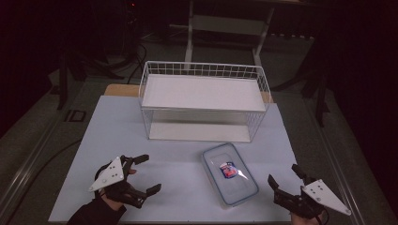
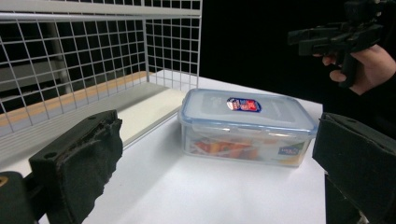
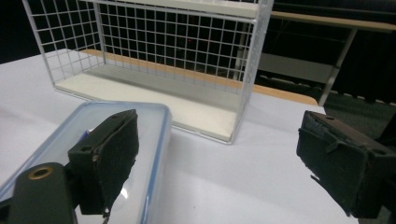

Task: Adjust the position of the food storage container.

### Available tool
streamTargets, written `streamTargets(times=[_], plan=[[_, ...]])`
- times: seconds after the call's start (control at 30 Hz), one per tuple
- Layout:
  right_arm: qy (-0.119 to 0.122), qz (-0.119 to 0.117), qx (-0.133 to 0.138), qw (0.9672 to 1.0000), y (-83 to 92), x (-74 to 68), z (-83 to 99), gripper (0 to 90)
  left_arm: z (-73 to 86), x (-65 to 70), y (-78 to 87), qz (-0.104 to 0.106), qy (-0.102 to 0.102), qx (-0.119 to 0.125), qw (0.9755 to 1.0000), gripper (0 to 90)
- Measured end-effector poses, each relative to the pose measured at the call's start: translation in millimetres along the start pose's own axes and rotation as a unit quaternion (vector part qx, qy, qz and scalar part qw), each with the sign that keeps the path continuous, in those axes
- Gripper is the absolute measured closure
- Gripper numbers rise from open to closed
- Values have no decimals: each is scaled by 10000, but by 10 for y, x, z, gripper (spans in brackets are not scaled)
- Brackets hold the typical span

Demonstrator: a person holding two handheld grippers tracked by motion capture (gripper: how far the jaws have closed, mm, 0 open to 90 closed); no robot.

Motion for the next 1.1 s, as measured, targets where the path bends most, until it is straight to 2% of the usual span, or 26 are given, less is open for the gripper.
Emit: streamTargets(times=[0.13,0.17,0.2,0.33,0.4,0.43,0.53,0.6,0.7,0.8,0.87,0.97,1.03,1.1], plan=[[47,-35,8,10000,5,-27,-24,126,-5,10,3,-2,-19,6,10000,13],[47,-35,8,10000,5,-27,-24,125,-21,46,6,7,-67,2,10000,13],[51,-128,-17,9999,8,-87,-79,125,-24,56,7,12,-70,4,10000,13],[-69,-357,-15,9993,7,-185,-164,113,-39,74,-4,29,-71,18,10000,13],[-73,-318,-74,9994,-22,-258,-225,113,-42,82,-11,37,-97,13,9999,13],[-38,-375,-49,9993,-22,-295,-252,113,-43,85,-13,45,-98,10,9999,13],[43,-663,-1,9978,-21,-443,-325,113,-39,90,-14,47,-136,-28,9999,13],[96,-924,8,9957,-18,-566,-363,125,-42,92,-13,40,-130,-17,9999,13],[102,-1248,-117,9921,-23,-746,-381,146,-49,95,-7,51,-125,10,9999,13],[138,-1675,-377,9851,-41,-923,-327,234,-50,93,-2,52,-134,17,9999,13],[135,-1858,-540,9810,-51,-1027,-264,301,-44,89,-4,44,-131,-7,9999,13],[223,-1991,-728,9770,-56,-1172,-149,421,-40,90,-4,50,-135,-24,9999,13],[277,-2038,-930,9742,-51,-1264,-59,550,-45,93,5,38,-191,-51,9998,13],[356,-2122,-1152,9698,-48,-1349,38,616,-52,84,20,26,-184,-25,9998,13]])
Point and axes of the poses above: each handheld gripper's, and its own axes: y roughly backward along the jaws, z roughly out of its underside, x roughly to its right, the point moved 6 cm from there along -y, roughly forward along the jaws, and after that the axes turned 12 degrees about z, right-handed, at the moved point
